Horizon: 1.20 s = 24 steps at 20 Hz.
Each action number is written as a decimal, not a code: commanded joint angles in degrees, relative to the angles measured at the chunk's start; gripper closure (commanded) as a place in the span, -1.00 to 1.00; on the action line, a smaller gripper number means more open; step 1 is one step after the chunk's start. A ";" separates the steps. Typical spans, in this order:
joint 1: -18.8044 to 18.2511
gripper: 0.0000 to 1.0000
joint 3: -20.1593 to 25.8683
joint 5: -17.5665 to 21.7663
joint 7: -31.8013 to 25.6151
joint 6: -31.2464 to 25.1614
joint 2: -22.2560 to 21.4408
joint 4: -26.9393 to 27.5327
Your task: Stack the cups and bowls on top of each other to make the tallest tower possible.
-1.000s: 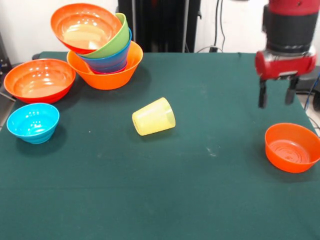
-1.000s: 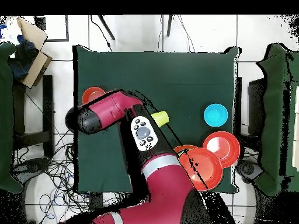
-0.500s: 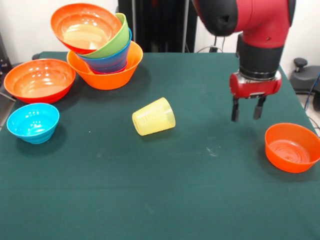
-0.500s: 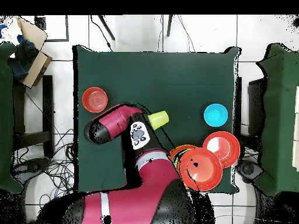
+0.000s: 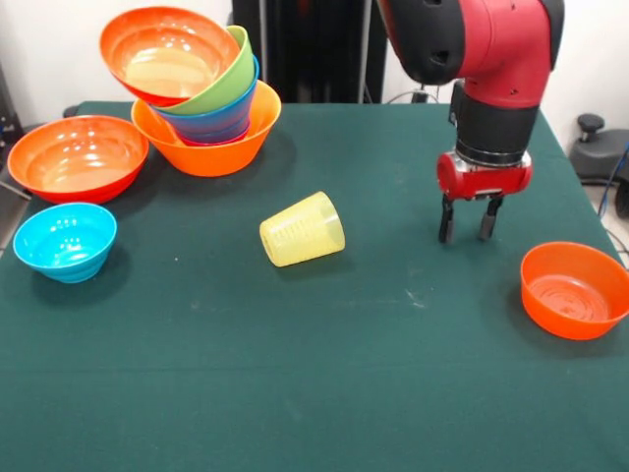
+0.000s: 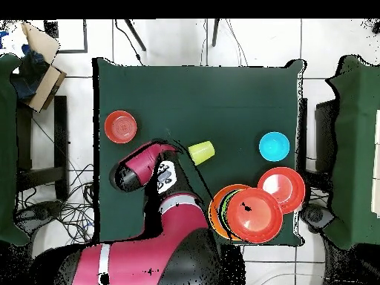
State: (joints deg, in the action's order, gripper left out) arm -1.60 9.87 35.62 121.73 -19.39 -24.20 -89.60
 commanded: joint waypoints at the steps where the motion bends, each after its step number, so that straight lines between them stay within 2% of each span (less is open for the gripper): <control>1: -1.20 -1.00 1.69 -2.03 1.08 -3.44 -6.23 -4.12; 2: -1.53 -1.00 2.60 -3.00 -0.08 -5.45 -7.94 -4.56; 6: -1.18 -1.00 4.31 -6.21 -1.64 -11.13 -10.33 -2.61; 12: -0.91 -1.00 5.17 -9.48 -3.02 -16.24 -11.27 0.73; 20: -0.95 -1.00 5.96 -10.58 -5.21 -20.51 -10.15 6.31; 24: -0.36 -1.00 5.79 -9.83 -4.59 -19.54 -6.94 9.98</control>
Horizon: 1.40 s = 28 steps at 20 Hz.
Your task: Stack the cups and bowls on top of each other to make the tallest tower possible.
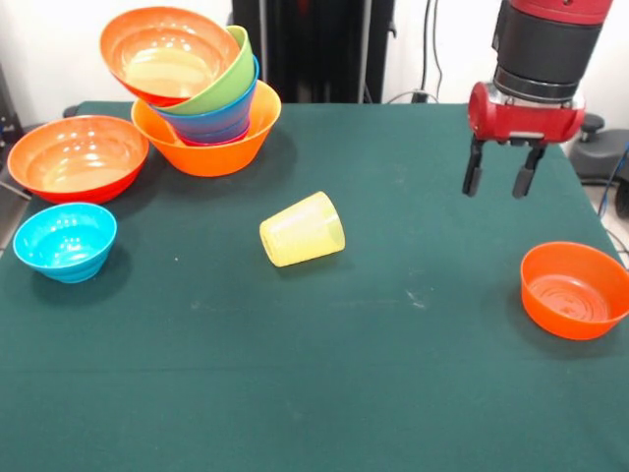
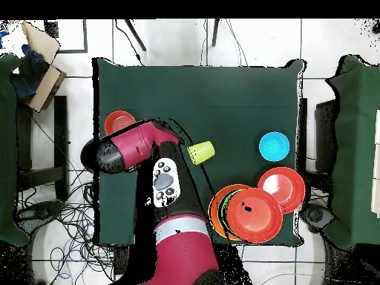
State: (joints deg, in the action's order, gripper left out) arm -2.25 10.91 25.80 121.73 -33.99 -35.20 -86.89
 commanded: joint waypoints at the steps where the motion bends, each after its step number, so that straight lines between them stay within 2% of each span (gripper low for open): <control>1: 0.42 -1.00 4.71 0.17 -4.46 -4.77 4.69 7.99; 16: 2.45 -1.00 2.05 3.36 -0.64 3.86 11.08 9.50; 23: 4.81 -1.00 -1.19 5.40 1.69 9.13 16.68 12.17; 28: 6.31 -1.00 -3.18 4.99 2.13 11.30 19.33 13.89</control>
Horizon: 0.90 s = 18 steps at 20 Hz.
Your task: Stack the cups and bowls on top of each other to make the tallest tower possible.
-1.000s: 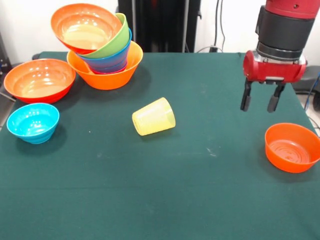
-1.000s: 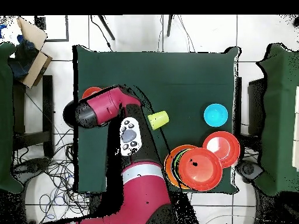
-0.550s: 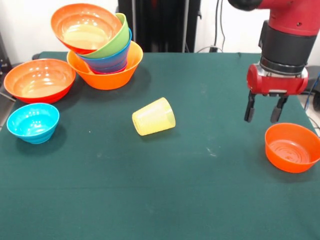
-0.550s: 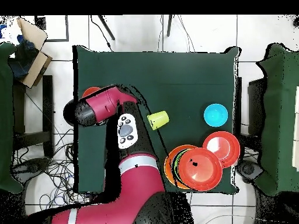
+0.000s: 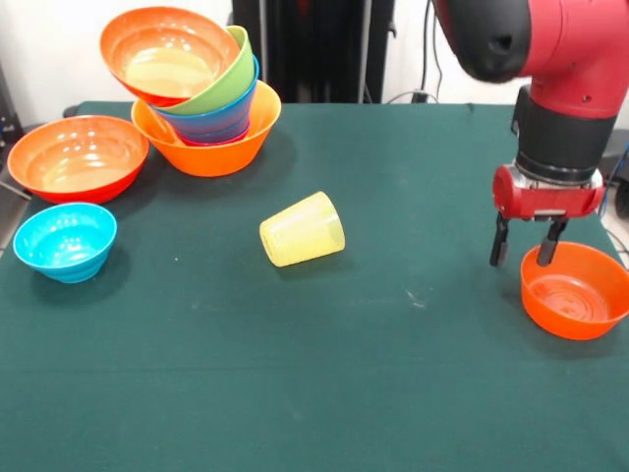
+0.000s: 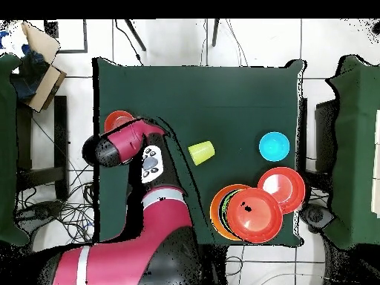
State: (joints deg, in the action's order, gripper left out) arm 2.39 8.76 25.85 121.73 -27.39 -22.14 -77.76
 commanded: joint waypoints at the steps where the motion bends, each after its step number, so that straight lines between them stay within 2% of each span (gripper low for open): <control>1: 2.10 -1.00 -1.58 4.78 2.39 5.09 6.63 5.00; 10: 4.32 -1.00 -4.25 2.34 3.10 5.57 8.09 7.05; 11: 4.79 1.00 -5.08 1.94 3.24 5.83 8.18 7.15; 14: 4.07 1.00 -4.22 -0.07 3.02 2.11 8.01 6.30; 18: 3.77 1.00 -4.01 0.05 2.32 4.04 7.16 6.18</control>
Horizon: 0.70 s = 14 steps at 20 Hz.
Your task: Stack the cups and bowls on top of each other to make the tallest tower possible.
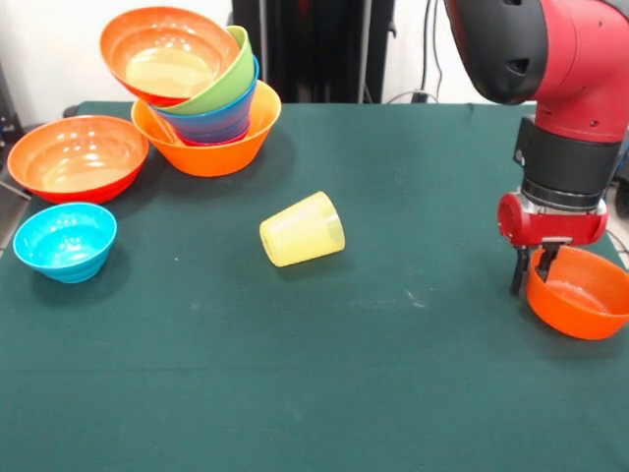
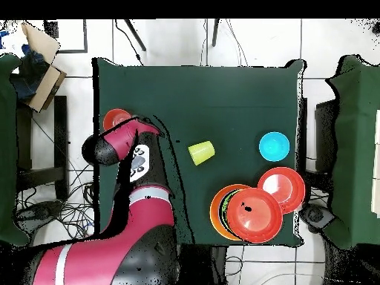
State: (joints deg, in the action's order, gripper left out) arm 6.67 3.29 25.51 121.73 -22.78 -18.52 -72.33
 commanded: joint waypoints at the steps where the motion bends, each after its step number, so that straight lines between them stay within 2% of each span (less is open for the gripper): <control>1: -0.53 1.00 1.55 0.34 2.23 -0.48 3.35 0.37; 5: -1.23 1.00 2.32 -0.03 1.49 -0.92 2.03 -0.97; 7: -1.93 1.00 2.74 -0.31 0.45 -1.96 -1.73 -4.60; 9: -3.50 1.00 3.92 -1.27 -1.49 -3.87 -8.61 -11.39; 14: -7.78 1.00 7.25 -3.95 -3.25 -4.59 -21.81 -25.30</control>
State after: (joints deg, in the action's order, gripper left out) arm 3.43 4.72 23.71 121.73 -22.72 -26.82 -81.76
